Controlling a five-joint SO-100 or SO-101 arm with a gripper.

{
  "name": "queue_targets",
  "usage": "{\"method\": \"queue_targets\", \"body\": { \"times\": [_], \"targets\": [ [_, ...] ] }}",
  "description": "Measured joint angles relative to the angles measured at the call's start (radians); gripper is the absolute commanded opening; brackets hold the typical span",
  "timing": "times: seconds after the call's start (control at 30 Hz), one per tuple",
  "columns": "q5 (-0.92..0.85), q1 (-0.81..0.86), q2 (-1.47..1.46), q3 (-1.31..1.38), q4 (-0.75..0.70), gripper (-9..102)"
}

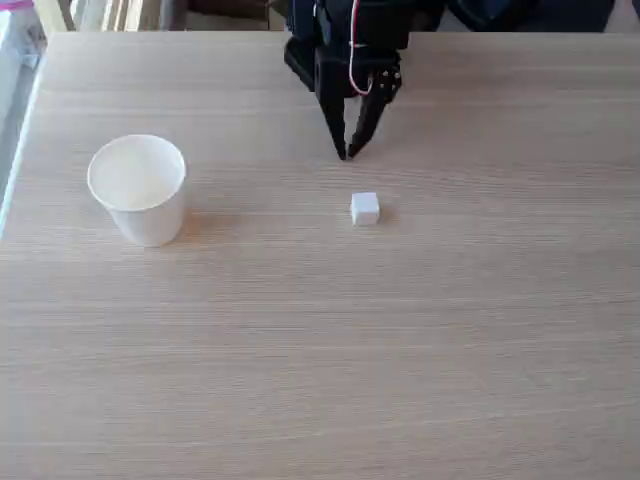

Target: Grasp a block and put it in the bin.

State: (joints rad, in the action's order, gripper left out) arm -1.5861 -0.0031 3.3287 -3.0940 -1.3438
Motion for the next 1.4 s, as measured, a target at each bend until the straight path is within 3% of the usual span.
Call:
{"method": "queue_targets", "body": {
  "times": [1.23,1.4],
  "targets": [
    [-0.005,-0.029,0.000,0.000,0.002,1],
    [-0.003,-0.011,-0.089,0.002,0.107,5]
  ]
}}
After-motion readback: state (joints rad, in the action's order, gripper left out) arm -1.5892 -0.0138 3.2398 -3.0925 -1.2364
